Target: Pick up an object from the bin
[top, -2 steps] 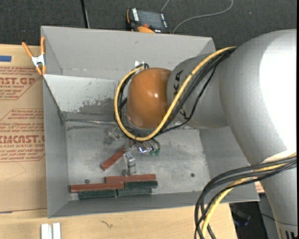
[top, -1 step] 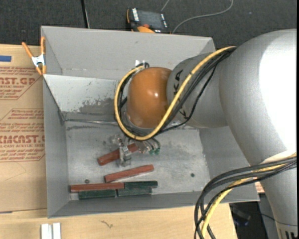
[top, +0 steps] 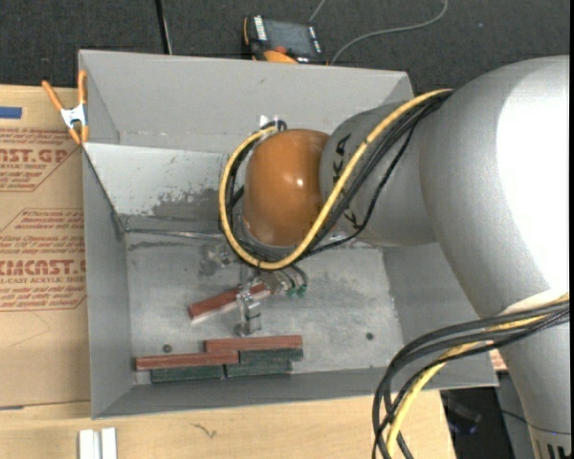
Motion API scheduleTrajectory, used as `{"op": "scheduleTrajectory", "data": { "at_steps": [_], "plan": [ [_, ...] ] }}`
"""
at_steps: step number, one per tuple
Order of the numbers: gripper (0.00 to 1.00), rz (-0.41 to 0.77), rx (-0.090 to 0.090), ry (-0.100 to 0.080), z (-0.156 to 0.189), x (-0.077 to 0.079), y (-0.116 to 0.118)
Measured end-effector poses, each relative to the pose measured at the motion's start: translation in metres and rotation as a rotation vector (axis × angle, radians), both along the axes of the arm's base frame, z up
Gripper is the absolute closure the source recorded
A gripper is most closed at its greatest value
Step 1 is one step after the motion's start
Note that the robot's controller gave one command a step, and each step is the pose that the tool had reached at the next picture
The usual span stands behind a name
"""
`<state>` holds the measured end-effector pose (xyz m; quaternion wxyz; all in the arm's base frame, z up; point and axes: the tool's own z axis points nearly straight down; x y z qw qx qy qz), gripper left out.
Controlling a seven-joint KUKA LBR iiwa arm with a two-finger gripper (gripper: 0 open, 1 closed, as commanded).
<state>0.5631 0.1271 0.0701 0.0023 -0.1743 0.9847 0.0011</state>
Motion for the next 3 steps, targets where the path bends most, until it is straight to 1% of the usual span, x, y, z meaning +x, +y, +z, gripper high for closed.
{"op": "scheduleTrajectory", "data": {
  "at_steps": [1,2,3],
  "plan": [
    [1.00,0.000,-0.001,0.003,0.000,0.000,0.000],
    [1.00,0.127,-0.002,-0.007,0.123,0.009,-0.022],
    [1.00,0.539,-0.003,-0.003,0.175,-0.007,-0.011]
  ]
}}
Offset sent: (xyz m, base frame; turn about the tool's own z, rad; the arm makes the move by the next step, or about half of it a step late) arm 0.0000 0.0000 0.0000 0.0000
